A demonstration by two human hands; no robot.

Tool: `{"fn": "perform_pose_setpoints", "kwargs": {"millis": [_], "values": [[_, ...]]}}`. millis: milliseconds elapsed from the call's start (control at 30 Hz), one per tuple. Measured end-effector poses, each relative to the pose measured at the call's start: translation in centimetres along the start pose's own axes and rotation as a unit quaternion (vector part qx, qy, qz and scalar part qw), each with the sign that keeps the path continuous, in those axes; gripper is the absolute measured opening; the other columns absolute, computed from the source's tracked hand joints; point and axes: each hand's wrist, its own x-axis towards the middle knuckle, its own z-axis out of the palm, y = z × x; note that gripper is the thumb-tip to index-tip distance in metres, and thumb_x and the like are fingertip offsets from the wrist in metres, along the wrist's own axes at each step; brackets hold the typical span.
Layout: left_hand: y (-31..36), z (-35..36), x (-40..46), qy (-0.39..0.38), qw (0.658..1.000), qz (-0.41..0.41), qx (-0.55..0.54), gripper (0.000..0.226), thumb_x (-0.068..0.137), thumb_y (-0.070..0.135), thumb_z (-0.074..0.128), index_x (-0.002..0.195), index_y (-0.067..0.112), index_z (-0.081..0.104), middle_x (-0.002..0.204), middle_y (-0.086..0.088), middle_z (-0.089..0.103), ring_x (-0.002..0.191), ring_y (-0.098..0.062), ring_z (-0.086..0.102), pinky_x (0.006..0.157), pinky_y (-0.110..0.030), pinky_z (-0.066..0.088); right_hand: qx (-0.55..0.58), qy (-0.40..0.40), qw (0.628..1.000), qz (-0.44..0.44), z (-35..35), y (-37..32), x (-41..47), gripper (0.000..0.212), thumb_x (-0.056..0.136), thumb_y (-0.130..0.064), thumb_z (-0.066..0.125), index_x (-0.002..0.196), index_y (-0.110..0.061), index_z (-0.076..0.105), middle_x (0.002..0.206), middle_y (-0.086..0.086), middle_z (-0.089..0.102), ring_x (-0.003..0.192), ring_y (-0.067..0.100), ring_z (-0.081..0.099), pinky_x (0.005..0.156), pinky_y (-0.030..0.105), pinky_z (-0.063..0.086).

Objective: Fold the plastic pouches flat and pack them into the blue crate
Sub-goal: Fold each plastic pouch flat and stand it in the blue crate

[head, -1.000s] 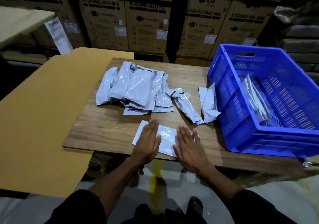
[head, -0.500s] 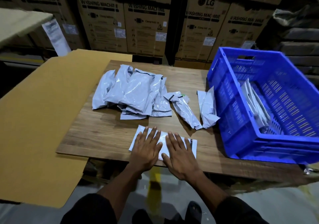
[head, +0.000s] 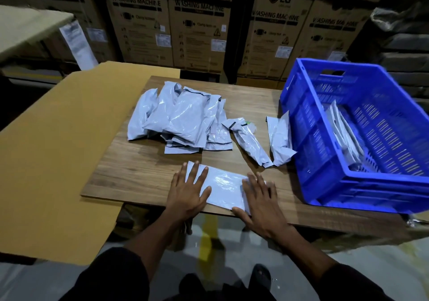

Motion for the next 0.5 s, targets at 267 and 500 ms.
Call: {"fn": "perform_pose_setpoints", "kwargs": {"millis": [267, 500], "values": [[0.0, -0.1, 0.1, -0.012, 1.0, 0.009, -0.004, 0.071, 0.104, 0.061, 0.009, 0.16, 0.024, 0.032, 0.168, -0.007, 0.024, 0.153, -0.039, 0.022, 0.116, -0.059, 0.03, 0.006, 0.097, 0.988, -0.122, 0.6, -2.1, 1.6, 0.03, 0.097, -0.043, 0.046, 0.102, -0.021, 0.065, 0.139, 0.005, 0.057, 0.138, 0.034, 0.043, 0.105, 0.06, 0.04], [0.5, -1.2, -0.5, 0.086, 0.981, 0.161, 0.067, 0.067, 0.096, 0.05, 0.043, 0.152, 0.013, 0.041, 0.159, -0.009, 0.041, 0.15, -0.031, 0.033, 0.116, -0.06, 0.023, 0.091, 0.143, 0.98, -0.108, 0.0, -2.3, 2.7, 0.026, 0.097, -0.027, 0.046, 0.1, -0.009, 0.065, 0.129, 0.012, 0.064, 0.131, 0.036, 0.053, 0.1, 0.05, 0.049]]}}
